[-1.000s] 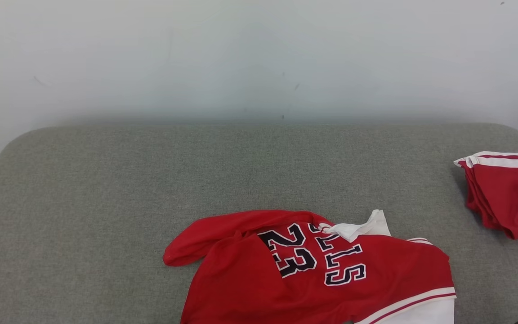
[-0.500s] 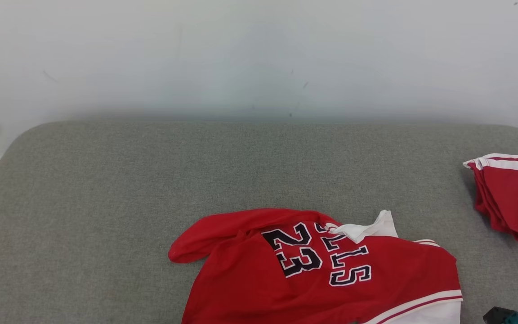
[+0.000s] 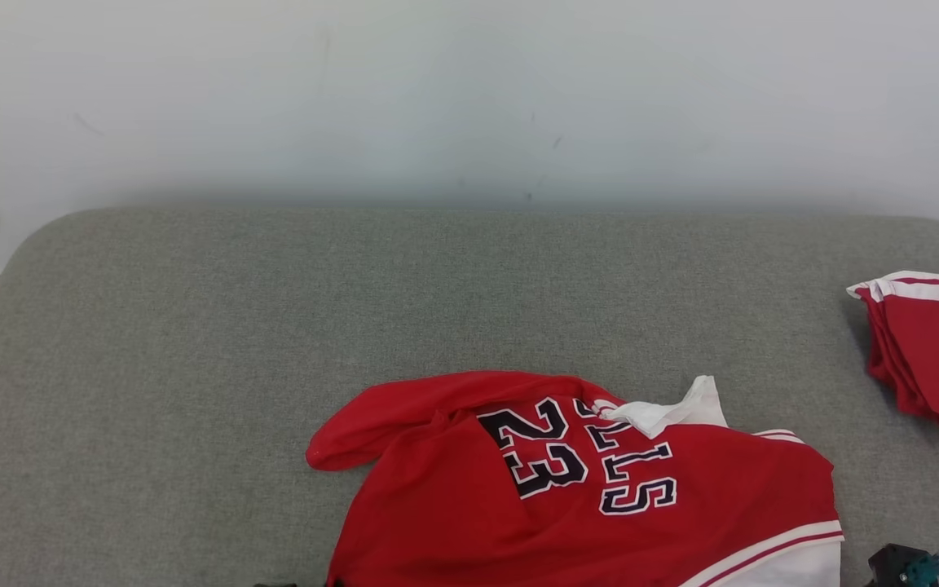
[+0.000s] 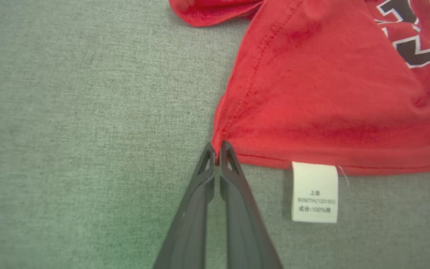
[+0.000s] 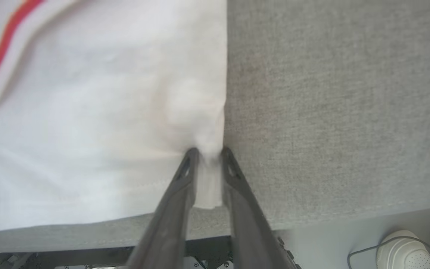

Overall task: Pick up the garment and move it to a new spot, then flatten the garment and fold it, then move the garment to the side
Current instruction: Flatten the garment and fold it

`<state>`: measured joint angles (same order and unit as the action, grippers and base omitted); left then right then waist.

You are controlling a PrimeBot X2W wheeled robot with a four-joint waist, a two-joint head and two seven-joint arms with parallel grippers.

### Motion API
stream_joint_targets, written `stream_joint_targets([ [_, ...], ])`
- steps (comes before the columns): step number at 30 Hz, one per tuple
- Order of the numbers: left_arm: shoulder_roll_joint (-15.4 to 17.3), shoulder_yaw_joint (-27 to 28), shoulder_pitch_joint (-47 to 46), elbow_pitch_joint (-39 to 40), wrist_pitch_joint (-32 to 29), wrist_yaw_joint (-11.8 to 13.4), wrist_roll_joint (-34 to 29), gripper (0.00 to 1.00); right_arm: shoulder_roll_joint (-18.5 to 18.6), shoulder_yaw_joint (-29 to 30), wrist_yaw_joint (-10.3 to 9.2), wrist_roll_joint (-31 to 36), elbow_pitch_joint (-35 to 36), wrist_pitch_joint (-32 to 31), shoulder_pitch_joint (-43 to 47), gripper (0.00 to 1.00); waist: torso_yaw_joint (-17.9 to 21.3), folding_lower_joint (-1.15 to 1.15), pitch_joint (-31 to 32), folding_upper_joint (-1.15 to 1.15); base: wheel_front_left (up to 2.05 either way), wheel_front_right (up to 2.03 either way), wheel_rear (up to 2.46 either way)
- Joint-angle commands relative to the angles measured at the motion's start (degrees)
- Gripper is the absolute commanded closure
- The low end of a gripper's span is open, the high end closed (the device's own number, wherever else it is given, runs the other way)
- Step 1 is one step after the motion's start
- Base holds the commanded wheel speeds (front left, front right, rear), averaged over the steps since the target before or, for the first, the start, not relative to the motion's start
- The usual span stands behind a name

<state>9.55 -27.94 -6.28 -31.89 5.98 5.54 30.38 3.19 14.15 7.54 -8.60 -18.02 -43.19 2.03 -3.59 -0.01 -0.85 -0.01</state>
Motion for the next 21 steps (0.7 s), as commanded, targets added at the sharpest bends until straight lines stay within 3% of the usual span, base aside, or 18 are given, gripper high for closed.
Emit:
stream_joint_targets([
  [1,0.18,0.34,-0.56,0.24,0.84,-0.06,0.44,1.0,-0.54,-0.57,-0.12,-0.98,-1.13,1.25,-1.27,1.0,-0.12,0.01,0.26,0.01,0.0,0.0,0.0],
  [14,-2.06,8.38,0.52,11.76,4.84,-3.97,11.49,1.0,-0.32,1.76,-0.01,-19.0,7.72,7.28,-2.94,1.0,1.52,0.01,1.19,0.01,0.0,0.0,0.0],
  [21,-1.62,12.86,-9.22,21.05,-1.54,-5.08,18.77,1.0,-0.32,-3.3,-0.01,-28.38,10.13,10.57,-15.8,1.0,4.33,0.01,-7.4,0.01,0.0,0.0,0.0],
])
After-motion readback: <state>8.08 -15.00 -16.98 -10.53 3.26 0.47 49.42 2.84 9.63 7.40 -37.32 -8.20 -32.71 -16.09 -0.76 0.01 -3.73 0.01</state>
